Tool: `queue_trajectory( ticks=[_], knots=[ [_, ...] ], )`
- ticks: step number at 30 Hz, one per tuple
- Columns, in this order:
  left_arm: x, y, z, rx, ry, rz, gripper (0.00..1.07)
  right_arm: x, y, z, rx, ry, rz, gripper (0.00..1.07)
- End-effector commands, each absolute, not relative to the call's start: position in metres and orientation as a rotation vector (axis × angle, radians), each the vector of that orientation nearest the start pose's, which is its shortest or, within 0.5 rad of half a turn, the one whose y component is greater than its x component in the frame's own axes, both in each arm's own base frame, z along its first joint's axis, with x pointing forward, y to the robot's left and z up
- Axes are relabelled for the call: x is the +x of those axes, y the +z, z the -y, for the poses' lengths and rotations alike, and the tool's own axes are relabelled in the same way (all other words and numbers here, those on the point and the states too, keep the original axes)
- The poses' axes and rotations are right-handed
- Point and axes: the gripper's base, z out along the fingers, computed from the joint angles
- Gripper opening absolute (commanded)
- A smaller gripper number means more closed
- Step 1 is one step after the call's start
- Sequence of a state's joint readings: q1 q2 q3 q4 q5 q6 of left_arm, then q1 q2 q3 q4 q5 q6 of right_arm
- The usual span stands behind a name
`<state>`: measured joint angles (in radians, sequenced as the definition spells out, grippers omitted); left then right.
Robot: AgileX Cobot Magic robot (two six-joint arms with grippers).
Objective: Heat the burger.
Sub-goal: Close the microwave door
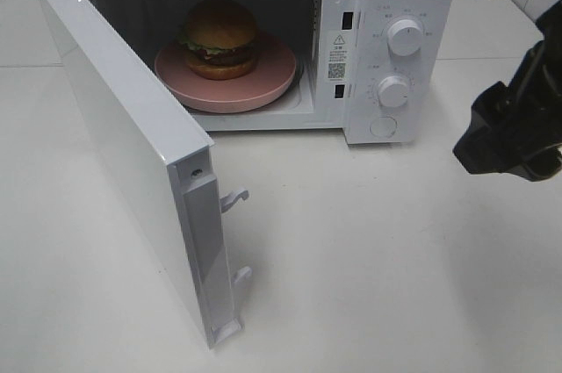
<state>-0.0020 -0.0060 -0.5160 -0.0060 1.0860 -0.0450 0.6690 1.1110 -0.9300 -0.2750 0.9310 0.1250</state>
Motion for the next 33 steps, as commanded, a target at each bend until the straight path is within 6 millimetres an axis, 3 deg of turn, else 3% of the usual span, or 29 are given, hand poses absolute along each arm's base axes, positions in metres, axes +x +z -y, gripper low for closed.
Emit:
queue_trajectory(
  ticks=[1,7,14,19,28,30,33],
  knots=[
    [-0.011,0.281,0.001,-0.035,-0.043,-2.014,1.00,0.167,0.319,-0.108,-0.787,-0.014,-2.446,0.76],
    [-0.011,0.281,0.001,-0.035,-0.043,-2.014,1.00,0.147,0.330,-0.096,-0.748,0.051,-2.436,0.76],
    [-0.011,0.281,0.001,-0.035,-0.043,-2.014,1.00,0.131,0.319,-0.083,-0.727,0.057,-2.443,0.76],
    [-0.011,0.281,0.001,-0.035,-0.043,-2.014,1.00,0.122,0.304,-0.056,-0.531,0.074,-2.479,0.76],
    [-0.011,0.281,0.001,-0.035,-0.043,-2.014,1.00,0.105,0.304,-0.025,-0.272,0.042,-2.430,0.76],
    [-0.011,0.281,0.001,-0.035,-0.043,-2.014,1.00,0.090,0.299,-0.012,-0.137,0.029,-2.385,0.76],
    [-0.011,0.281,0.001,-0.035,-0.043,-2.014,1.00,0.077,0.296,-0.006,-0.076,0.023,-2.324,0.76]
  ],
)
